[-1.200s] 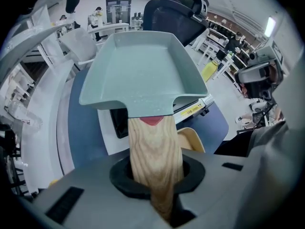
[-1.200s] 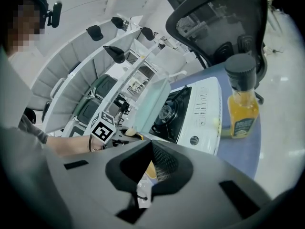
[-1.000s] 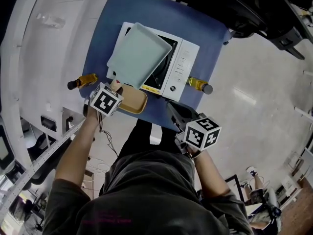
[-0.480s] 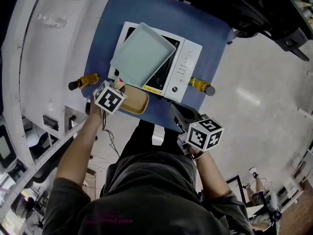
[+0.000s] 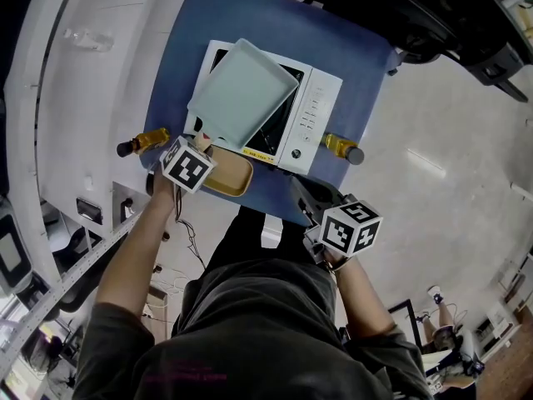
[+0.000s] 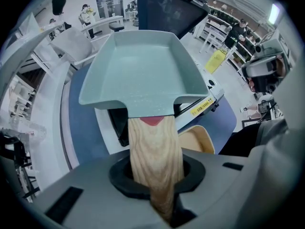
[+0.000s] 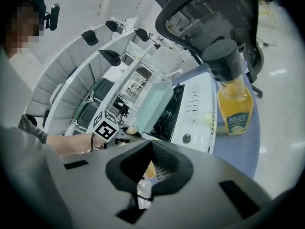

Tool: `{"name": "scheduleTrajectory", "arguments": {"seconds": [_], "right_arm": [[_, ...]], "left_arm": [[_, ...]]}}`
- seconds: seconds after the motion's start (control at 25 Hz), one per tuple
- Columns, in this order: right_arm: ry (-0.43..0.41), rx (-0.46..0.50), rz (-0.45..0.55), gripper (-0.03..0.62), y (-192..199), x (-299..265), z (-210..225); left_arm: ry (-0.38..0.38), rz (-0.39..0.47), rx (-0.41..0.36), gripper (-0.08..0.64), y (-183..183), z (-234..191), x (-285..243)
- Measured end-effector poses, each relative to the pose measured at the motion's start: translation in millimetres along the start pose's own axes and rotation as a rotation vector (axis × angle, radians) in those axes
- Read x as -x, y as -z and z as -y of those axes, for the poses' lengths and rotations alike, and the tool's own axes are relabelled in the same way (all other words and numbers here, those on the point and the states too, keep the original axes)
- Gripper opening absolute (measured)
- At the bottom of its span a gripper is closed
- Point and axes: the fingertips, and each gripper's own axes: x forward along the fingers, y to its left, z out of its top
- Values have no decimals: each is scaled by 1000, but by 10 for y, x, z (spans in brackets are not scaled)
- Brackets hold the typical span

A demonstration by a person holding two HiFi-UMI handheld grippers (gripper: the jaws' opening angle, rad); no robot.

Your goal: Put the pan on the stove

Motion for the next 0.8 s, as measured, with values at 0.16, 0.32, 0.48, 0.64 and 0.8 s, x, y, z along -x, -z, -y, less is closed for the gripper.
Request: {"name": "scheduleTrajectory", "arguments": {"seconds": [0.16, 0.32, 0.48, 0.64, 0.8], "right_arm": [[1, 2, -2, 3, -14, 10, 6], [0, 3, -4, 3, -9, 11, 1], [1, 9, -7, 3, -2, 12, -19], [2, 12, -7, 3, 9, 14, -43], [5, 17, -8, 3, 13, 11, -67]], "left_arm": [[-6, 3, 4, 67, -15, 3, 7], [-19, 5, 4, 71, -23, -3, 4], [-29, 18, 2, 96, -39, -9, 16], [-40, 23, -1, 127, -30, -32, 16], [-35, 26, -7, 178, -19, -16, 30]]}}
